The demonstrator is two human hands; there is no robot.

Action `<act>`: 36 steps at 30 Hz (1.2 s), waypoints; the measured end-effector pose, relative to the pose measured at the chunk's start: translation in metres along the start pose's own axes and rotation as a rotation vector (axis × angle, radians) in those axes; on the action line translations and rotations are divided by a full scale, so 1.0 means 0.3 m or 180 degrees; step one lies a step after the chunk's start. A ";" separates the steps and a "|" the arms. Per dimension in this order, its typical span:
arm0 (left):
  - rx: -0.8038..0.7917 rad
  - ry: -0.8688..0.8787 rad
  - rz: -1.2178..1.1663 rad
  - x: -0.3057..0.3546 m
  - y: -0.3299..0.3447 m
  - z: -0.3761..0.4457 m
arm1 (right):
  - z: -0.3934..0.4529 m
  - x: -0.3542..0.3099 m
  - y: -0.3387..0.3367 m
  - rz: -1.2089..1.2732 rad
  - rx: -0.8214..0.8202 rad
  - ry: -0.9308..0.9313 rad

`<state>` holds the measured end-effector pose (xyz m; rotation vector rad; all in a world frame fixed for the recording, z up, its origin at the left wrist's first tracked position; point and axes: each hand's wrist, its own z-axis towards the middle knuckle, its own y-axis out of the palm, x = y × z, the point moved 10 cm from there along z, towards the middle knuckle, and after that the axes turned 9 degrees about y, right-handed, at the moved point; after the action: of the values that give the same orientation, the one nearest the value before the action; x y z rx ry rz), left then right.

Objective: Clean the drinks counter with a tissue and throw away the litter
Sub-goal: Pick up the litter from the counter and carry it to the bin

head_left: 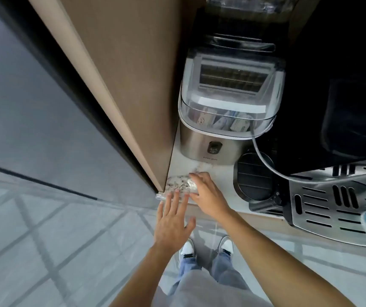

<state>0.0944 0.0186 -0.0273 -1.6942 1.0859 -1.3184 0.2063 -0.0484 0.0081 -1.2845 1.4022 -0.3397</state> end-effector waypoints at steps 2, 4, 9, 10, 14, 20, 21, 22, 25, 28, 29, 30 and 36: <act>-0.0036 -0.0020 0.0078 -0.006 0.004 0.009 | 0.010 -0.011 -0.003 -0.0037 0.0019 -0.0042; -0.0055 -0.0005 0.0166 -0.009 0.012 0.011 | 0.015 -0.006 0.004 -0.0082 -0.0012 0.0010; -0.0142 0.0088 0.0191 -0.001 0.026 0.019 | 0.044 0.018 -0.005 0.0158 -0.0023 0.0191; -0.0172 0.0093 0.0190 0.001 0.029 0.020 | 0.048 0.021 -0.005 0.0124 -0.0022 0.0223; -0.0254 0.0138 0.0282 0.015 0.035 0.029 | 0.054 0.038 -0.010 0.0016 0.0057 0.0312; -0.0291 0.0172 0.0320 0.028 0.038 0.032 | 0.037 0.059 -0.016 0.0081 0.0100 0.0454; -0.0300 0.0181 0.0335 0.028 0.038 0.031 | 0.033 0.066 -0.016 0.0177 0.0071 0.0513; -0.0303 0.0195 0.0345 0.030 0.037 0.030 | 0.029 0.075 -0.015 0.0299 0.0021 0.0584; -0.0312 0.0277 0.0398 0.040 0.037 0.024 | 0.004 0.120 -0.024 0.0888 -0.0023 0.0889; -0.0352 0.0372 0.0427 0.057 0.047 0.024 | -0.050 0.176 -0.033 0.1410 0.0016 0.1164; -0.0360 0.0406 0.0446 0.065 0.050 0.023 | -0.076 0.196 -0.033 0.1579 0.0037 0.1223; -0.0368 0.0440 0.0461 0.076 0.054 0.023 | -0.104 0.215 -0.031 0.1770 0.0054 0.1282; -0.0471 0.0792 0.0538 0.170 0.088 0.014 | -0.265 0.328 -0.035 0.3284 0.0366 0.1694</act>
<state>0.0999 -0.0385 -0.0333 -1.5304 1.4693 -1.3936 0.1689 -0.1682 -0.0100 -0.2464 2.2504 -0.0337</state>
